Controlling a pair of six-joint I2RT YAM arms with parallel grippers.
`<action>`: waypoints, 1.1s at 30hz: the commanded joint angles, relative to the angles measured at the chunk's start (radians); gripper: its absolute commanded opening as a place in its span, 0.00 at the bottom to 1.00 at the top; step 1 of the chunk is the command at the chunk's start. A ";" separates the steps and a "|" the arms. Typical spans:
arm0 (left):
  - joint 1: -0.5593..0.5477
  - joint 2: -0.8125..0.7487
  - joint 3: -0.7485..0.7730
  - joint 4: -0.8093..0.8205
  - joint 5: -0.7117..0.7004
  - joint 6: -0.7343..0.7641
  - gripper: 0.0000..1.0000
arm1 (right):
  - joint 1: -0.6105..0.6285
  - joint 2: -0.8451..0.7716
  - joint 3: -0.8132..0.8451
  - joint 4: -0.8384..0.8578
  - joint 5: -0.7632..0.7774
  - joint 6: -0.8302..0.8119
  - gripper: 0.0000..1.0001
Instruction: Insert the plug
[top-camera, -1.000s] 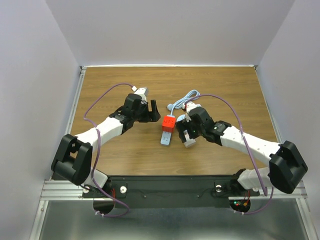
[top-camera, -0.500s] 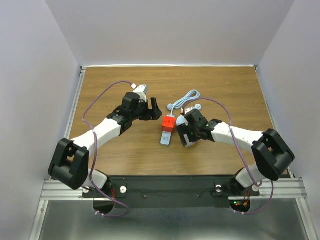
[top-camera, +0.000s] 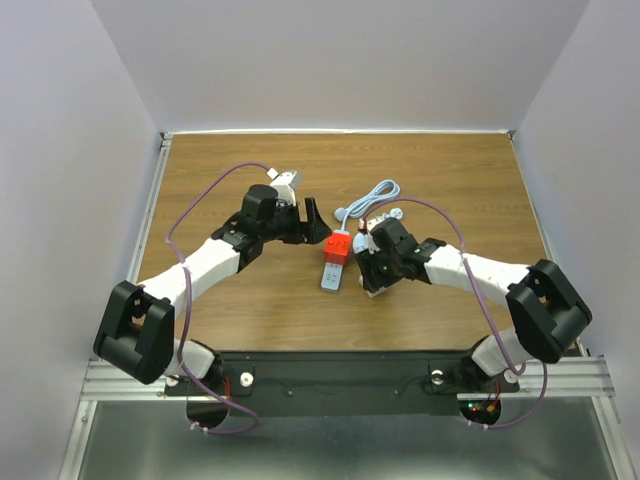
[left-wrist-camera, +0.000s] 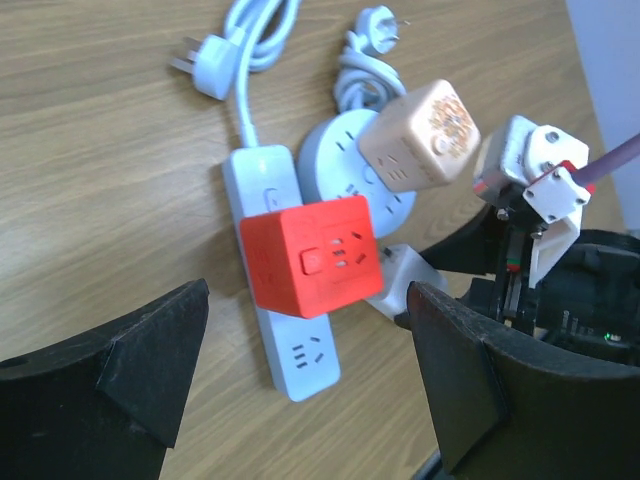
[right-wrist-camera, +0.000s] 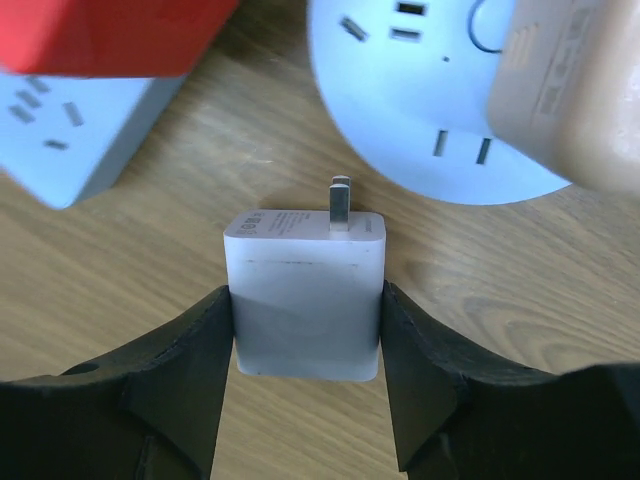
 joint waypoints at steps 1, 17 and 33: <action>0.001 -0.054 -0.030 0.026 0.122 -0.026 0.91 | 0.001 -0.133 0.026 0.024 -0.082 -0.075 0.04; -0.013 -0.042 -0.110 0.194 0.368 -0.159 0.91 | 0.021 -0.214 0.207 0.025 -0.256 -0.308 0.00; -0.050 0.028 -0.092 0.314 0.419 -0.245 0.91 | 0.050 -0.185 0.247 0.027 -0.273 -0.343 0.00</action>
